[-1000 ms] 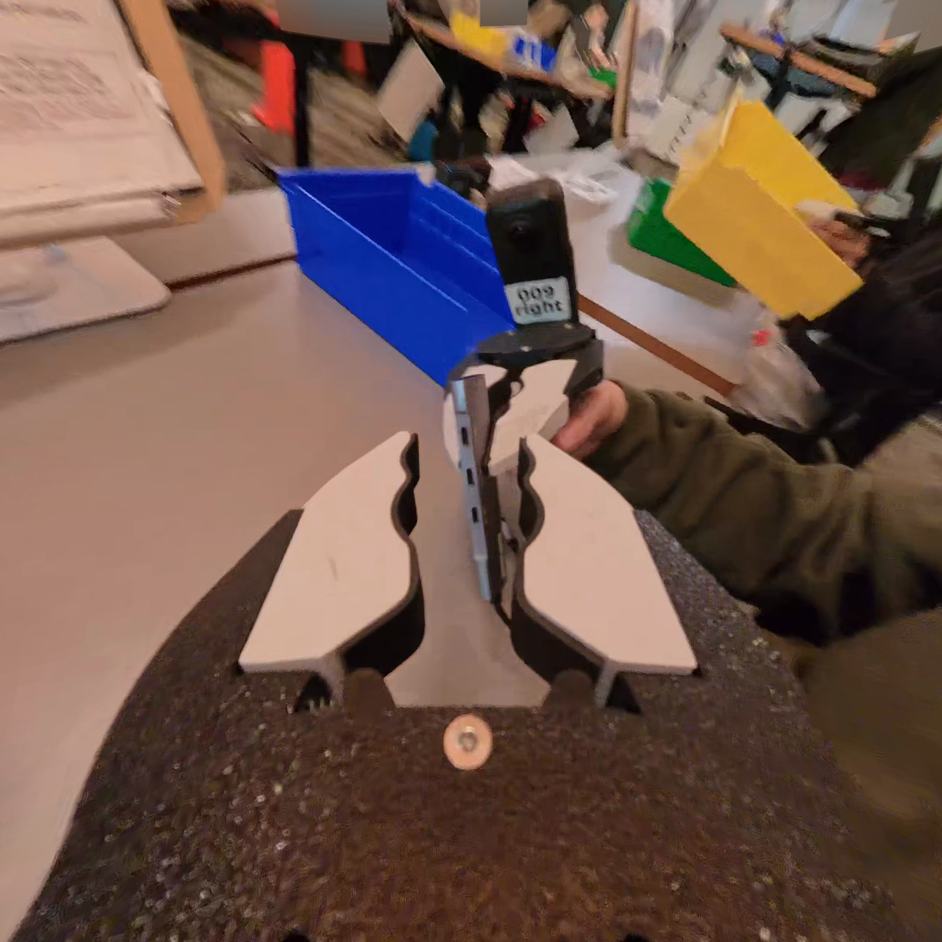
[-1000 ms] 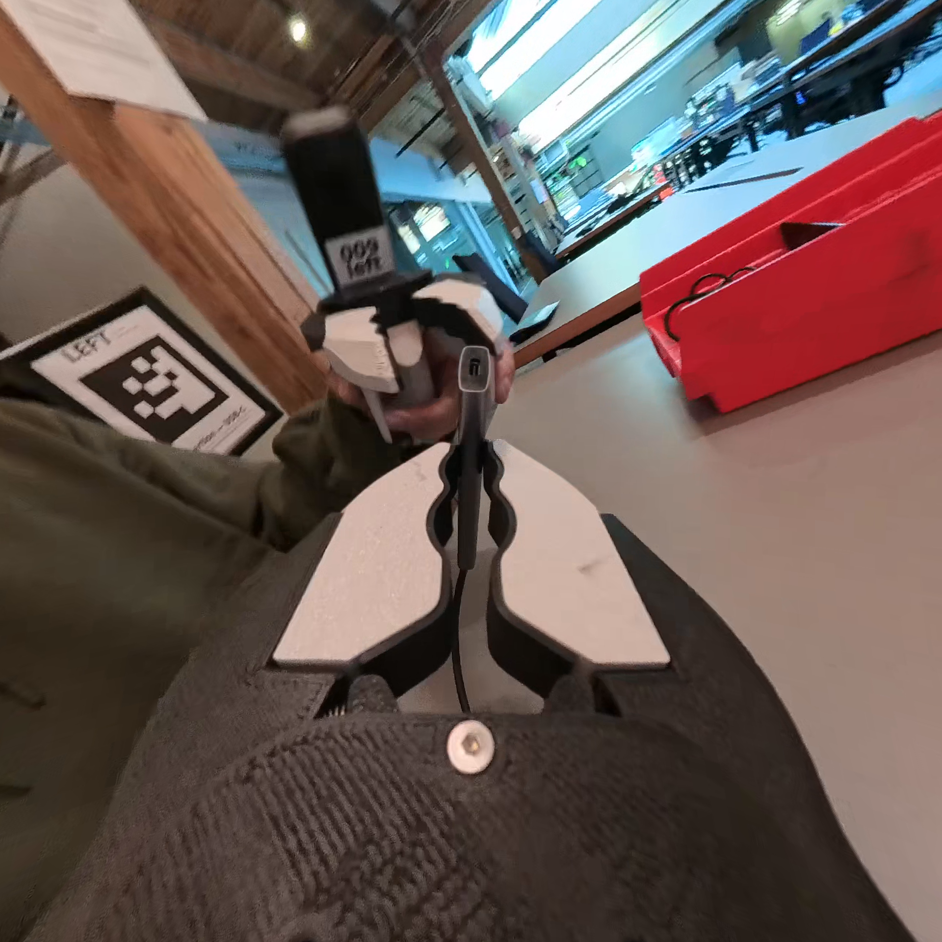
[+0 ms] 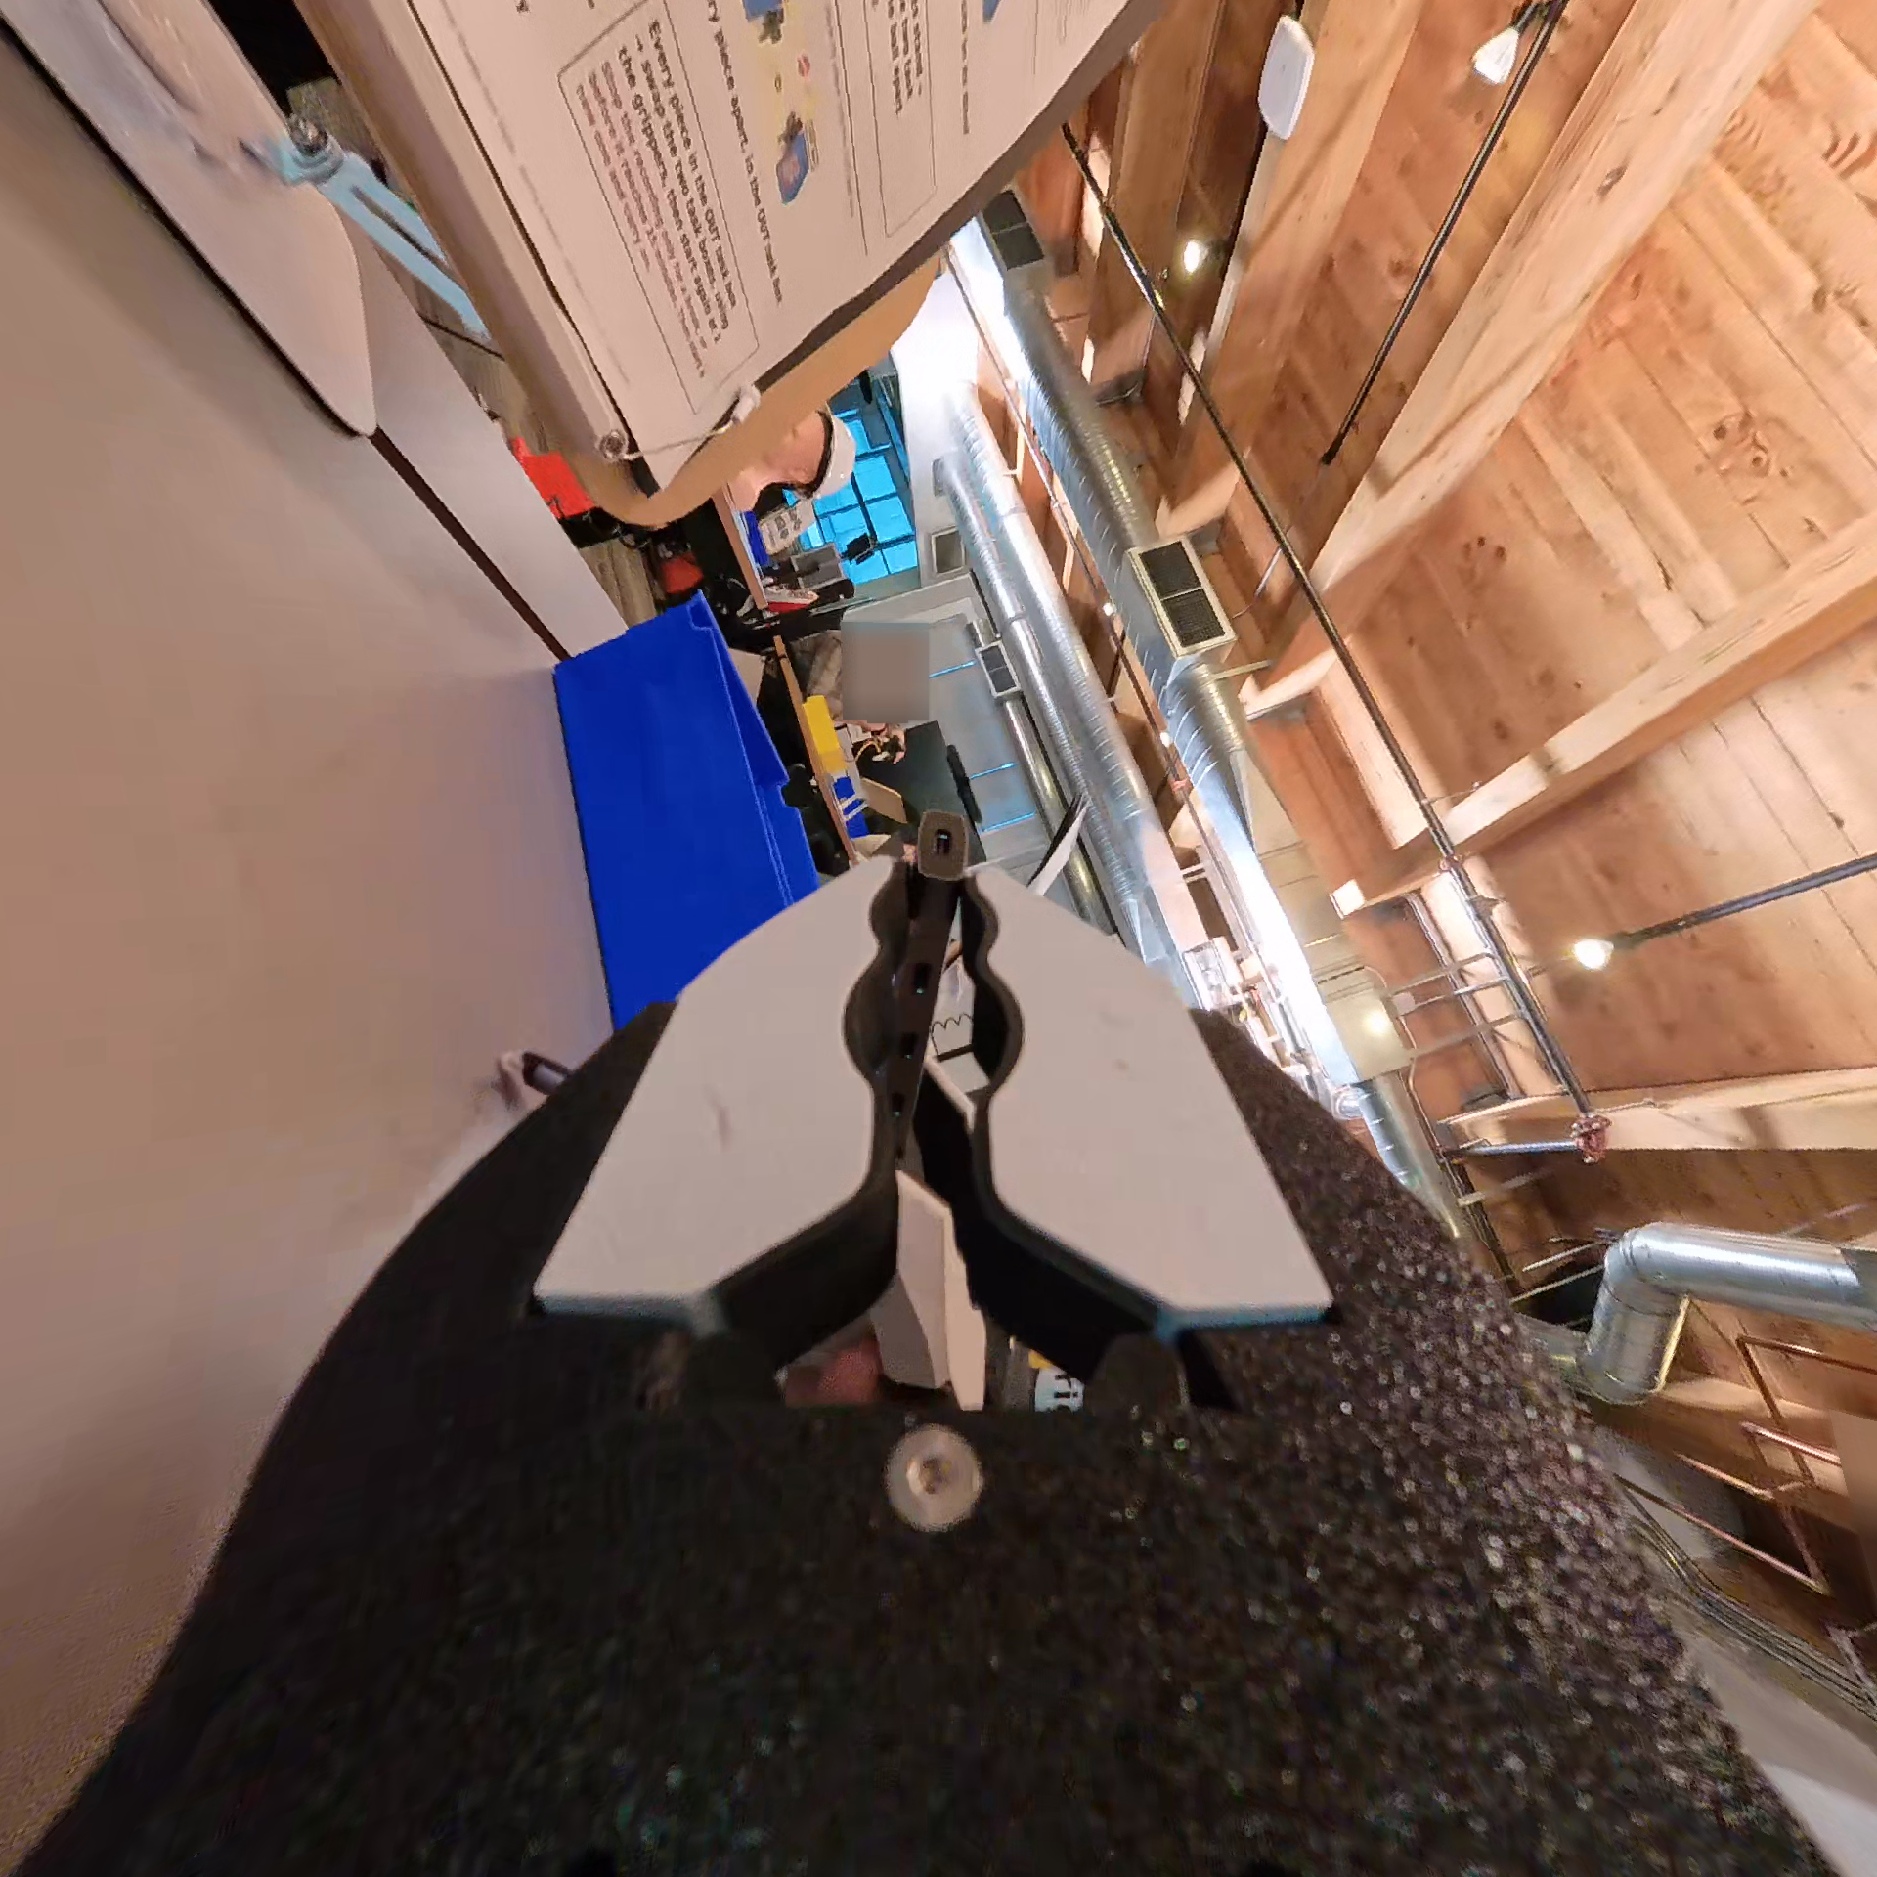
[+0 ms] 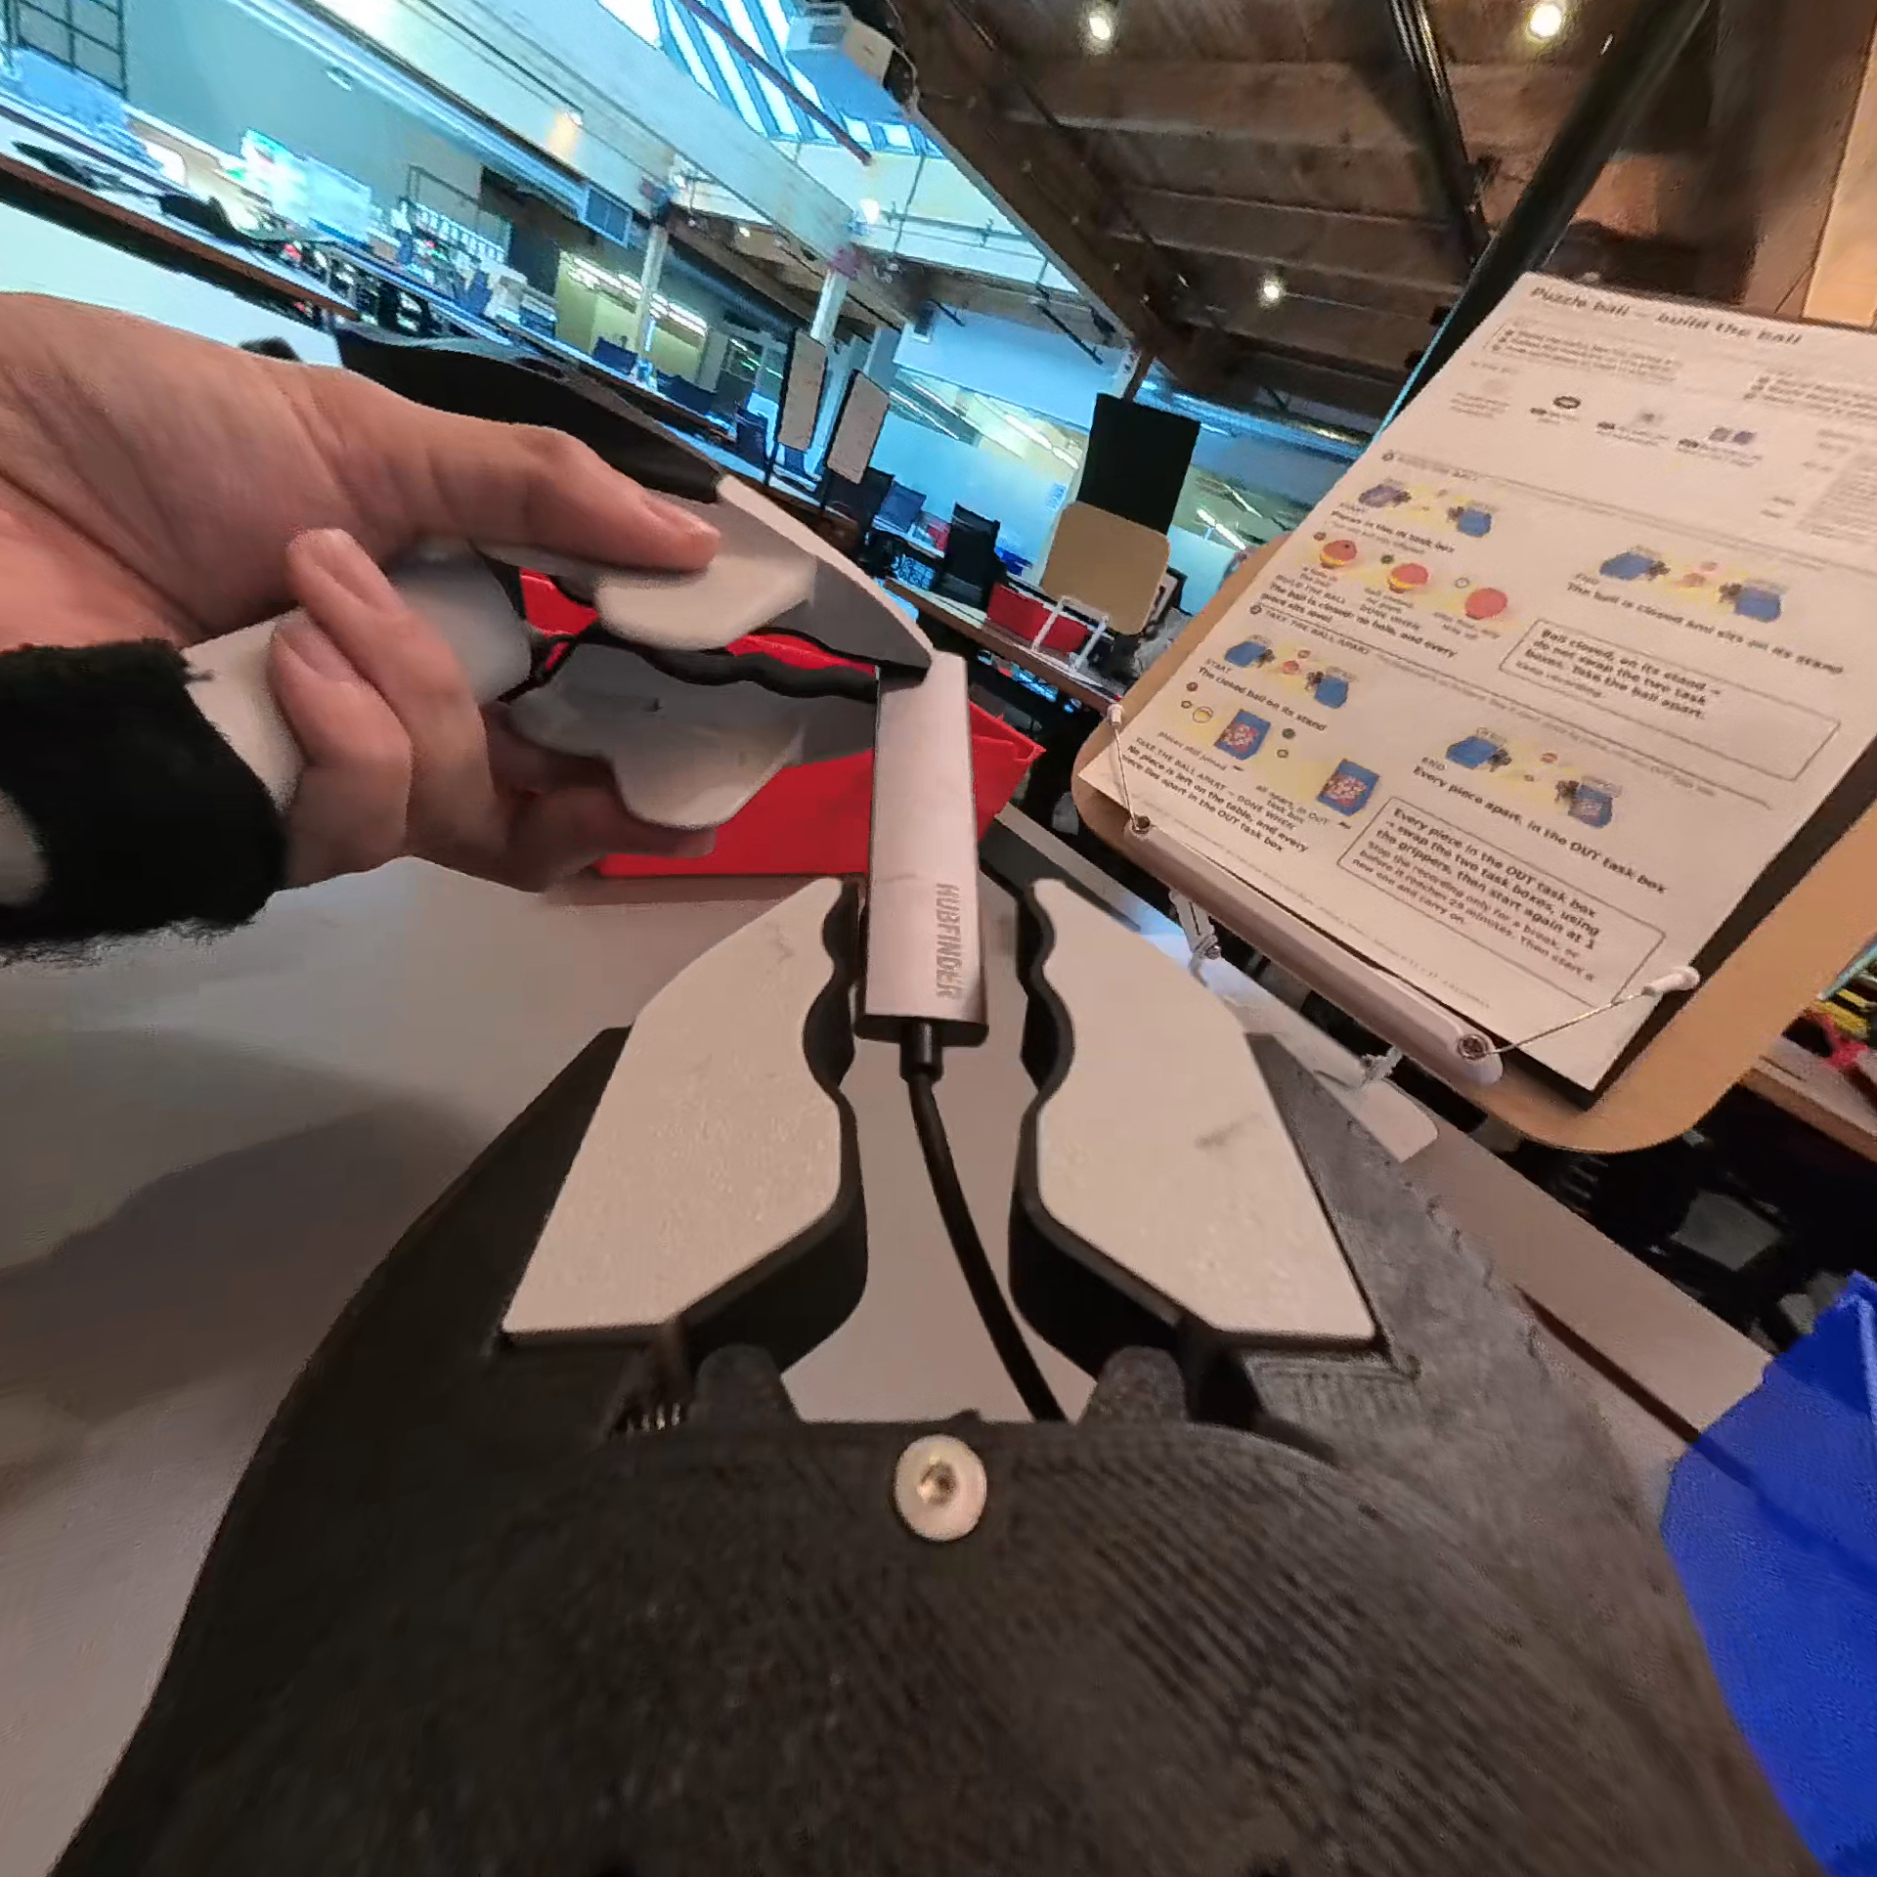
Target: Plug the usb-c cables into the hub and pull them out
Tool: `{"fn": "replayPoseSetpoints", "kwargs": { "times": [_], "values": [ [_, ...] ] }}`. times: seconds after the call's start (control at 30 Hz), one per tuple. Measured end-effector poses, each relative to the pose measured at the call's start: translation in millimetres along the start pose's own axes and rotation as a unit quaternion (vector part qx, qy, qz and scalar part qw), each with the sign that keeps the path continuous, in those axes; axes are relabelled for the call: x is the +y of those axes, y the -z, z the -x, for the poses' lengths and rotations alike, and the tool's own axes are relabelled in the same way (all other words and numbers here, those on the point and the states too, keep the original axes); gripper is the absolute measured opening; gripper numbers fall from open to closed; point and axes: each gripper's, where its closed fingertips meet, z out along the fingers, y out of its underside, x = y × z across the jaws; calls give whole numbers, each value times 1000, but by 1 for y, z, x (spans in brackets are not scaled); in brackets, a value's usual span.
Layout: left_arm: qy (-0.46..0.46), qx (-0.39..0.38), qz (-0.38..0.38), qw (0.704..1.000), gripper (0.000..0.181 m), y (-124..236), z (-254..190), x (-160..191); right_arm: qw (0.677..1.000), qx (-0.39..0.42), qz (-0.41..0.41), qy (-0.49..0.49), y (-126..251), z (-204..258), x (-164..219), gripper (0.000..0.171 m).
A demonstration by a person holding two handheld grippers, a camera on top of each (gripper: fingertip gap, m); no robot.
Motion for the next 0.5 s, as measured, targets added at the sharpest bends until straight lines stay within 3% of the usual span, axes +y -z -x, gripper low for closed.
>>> {"fn": "replayPoseSetpoints", "kwargs": {
  "times": [0.13,0.3,0.5],
  "values": [
    [1,-2,21,1000,9,-4,0,9,1000,-1,1,-11,6,1,5,23],
    [16,-9,38,999,9,-4,5,15,987,-57,-3,-149,11,5,15,23],
    [7,-11,54,998,9,-9,4,25,978,-51,-45,-199,21,6,14,23]
  ]
}}
